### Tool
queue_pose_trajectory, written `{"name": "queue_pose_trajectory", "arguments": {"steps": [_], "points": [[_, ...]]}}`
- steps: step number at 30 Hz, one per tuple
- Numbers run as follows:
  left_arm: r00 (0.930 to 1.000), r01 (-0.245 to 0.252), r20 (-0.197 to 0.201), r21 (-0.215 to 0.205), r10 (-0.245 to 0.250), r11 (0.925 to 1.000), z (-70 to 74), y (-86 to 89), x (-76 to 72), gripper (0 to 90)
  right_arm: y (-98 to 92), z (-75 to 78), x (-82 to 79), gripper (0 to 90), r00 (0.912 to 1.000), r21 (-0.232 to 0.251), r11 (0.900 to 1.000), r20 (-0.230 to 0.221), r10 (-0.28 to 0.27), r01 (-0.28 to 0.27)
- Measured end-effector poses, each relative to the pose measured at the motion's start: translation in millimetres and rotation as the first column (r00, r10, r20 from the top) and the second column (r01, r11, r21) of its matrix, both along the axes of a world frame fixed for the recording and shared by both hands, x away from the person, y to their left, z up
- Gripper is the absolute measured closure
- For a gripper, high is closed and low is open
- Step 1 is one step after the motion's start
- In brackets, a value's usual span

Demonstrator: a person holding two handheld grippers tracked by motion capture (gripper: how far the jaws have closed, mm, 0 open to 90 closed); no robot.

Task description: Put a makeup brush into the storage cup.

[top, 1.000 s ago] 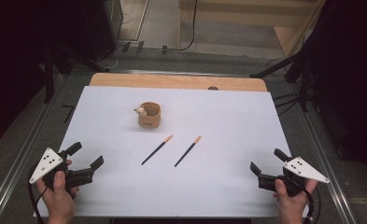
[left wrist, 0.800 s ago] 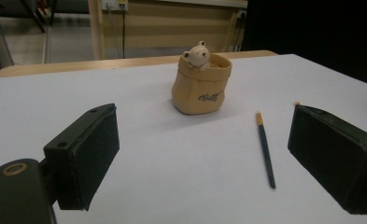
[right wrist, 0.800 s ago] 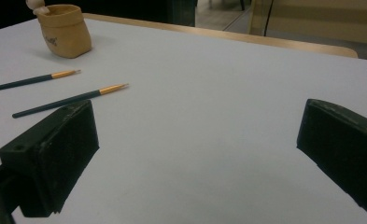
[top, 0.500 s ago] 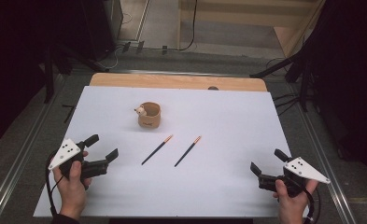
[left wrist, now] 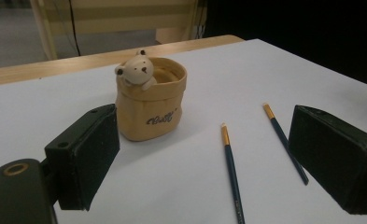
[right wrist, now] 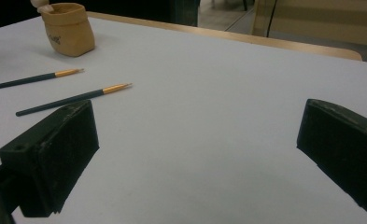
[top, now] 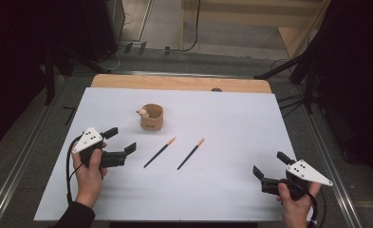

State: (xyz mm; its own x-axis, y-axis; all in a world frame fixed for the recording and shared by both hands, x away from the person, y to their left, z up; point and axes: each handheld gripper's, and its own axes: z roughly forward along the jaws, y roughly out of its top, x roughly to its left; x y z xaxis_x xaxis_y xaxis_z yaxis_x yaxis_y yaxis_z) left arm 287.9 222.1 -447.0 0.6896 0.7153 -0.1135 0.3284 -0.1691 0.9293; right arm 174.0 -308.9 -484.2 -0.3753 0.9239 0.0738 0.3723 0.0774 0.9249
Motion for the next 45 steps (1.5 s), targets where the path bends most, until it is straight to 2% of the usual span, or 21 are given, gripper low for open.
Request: {"name": "queue_pose_trajectory", "arguments": {"steps": [6,12,20,23,25,26,29,33,34,35,36,37,38,39,40,41,42,43,44,45], "points": [[0.9985,0.05,-0.024,0.033,-0.05,0.9982,1.8,-19.9,10.9,9.4,1.0,0.3,-0.3,0.0,1.0,-0.002,1.0,0.004,0.003,-0.003],[0.998,0.048,-0.043,0.05,-0.046,0.9976,0.4,-28.9,18.0,12.5,1.6,0.0,-0.2,0.0,1.0,-0.002,1.0,0.004,0.007,-0.007],[0.9934,0.08,-0.088,0.083,-0.073,0.9933,-1.3,-39.0,27.4,13.2,2.5,-0.3,-0.1,0.0,0.9999,-0.01,1.0,0.004,0.015,-0.015],[0.9902,0.096,-0.112,0.11,-0.084,0.9893,-2.3,-43.8,31.3,13.3,3.0,0.1,-0.2,0.0,0.9999,-0.017,1.0,0.005,0.014,-0.014],[0.984,0.105,-0.156,0.124,-0.085,0.9867,-3.7,-49.1,35.0,13.7,3.0,0.0,-0.3,0.0,1.0,-0.018,1.0,0.005,0.008,-0.008],[0.984,0.105,-0.156,0.124,-0.085,0.9867,-3.7,-49.1,35.0,13.7,2.9,0.1,-0.2,0.0,1.0,-0.017,1.0,0.004,0.006,-0.006],[0.9748,0.127,-0.2,0.137,-0.098,0.9825,-5.0,-55.2,38.3,14.4,2.8,0.2,0.0,0.0,1.0,-0.016,1.0,0.004,0.004,-0.004],[0.9644,0.166,-0.234,0.176,-0.123,0.9702,-4.5,-63.4,42.1,15.6,3.1,-0.3,0.6,0.0,1.0,-0.015,1.0,0.002,0.006,-0.006],[0.9627,0.173,-0.24,0.195,-0.124,0.9655,-4.5,-65.4,42.9,16.0,3.5,-0.4,0.7,0.0,1.0,-0.014,1.0,0.001,0.008,-0.008],[0.9602,0.186,-0.25,0.237,-0.125,0.9536,-5.5,-69.5,44.8,16.4,3.8,-0.3,0.6,0.0,1.0,-0.017,1.0,0.0,0.006,-0.006],[0.9602,0.186,-0.25,0.237,-0.125,0.9536,-5.5,-69.5,44.8,17.0,3.8,-0.3,0.6,0.0,1.0,-0.017,1.0,0.0,0.006,-0.006],[0.9584,0.191,-0.257,0.254,-0.125,0.9482,-6.3,-71.4,45.5,17.0,4.0,-0.3,0.6,0.0,1.0,-0.019,1.0,0.0,0.005,-0.005],[0.9518,0.207,-0.279,0.278,-0.128,0.9381,-8.3,-73.9,48.0,17.7,4.2,-0.2,0.5,0.0,1.0,-0.02,1.0,0.001,0.006,-0.006],[0.9518,0.207,-0.279,0.278,-0.128,0.9381,-8.3,-73.9,48.0,18.0,4.2,-0.4,0.5,0.0,1.0,-0.021,1.0,0.001,0.004,-0.004],[0.9417,0.219,-0.312,0.285,-0.125,0.9332,-11.4,-75.5,51.7,18.8,4.3,-0.6,0.7,0.0,1.0,-0.019,1.0,-0.001,0.006,-0.006],[0.9417,0.219,-0.312,0.285,-0.125,0.9332,-11.4,-75.5,51.7,19.6,4.4,-0.9,0.9,0.0,1.0,-0.019,1.0,0.0,0.007,-0.007],[0.9387,0.221,-0.323,0.292,-0.121,0.9308,-12.9,-76.3,53.4,19.6,4.4,-0.9,0.9,0.0,1.0,-0.019,1.0,0.0,0.007,-0.007],[0.9346,0.226,-0.336,0.306,-0.117,0.9248,-14.2,-77.3,55.3,20.0,4.6,-1.0,1.0,0.0,1.0,-0.02,1.0,0.0,0.007,-0.007],[0.9292,0.235,-0.353,0.337,-0.109,0.9116,-16.4,-79.8,58.4,21.3,4.8,-1.0,1.0,0.0,1.0,-0.023,1.0,0.0,0.009,-0.009],[0.9292,0.235,-0.353,0.337,-0.109,0.9116,-16.4,-79.8,58.4,22.1,4.8,-1.0,1.0,0.0,1.0,-0.023,1.0,0.0,0.009,-0.009]]}}
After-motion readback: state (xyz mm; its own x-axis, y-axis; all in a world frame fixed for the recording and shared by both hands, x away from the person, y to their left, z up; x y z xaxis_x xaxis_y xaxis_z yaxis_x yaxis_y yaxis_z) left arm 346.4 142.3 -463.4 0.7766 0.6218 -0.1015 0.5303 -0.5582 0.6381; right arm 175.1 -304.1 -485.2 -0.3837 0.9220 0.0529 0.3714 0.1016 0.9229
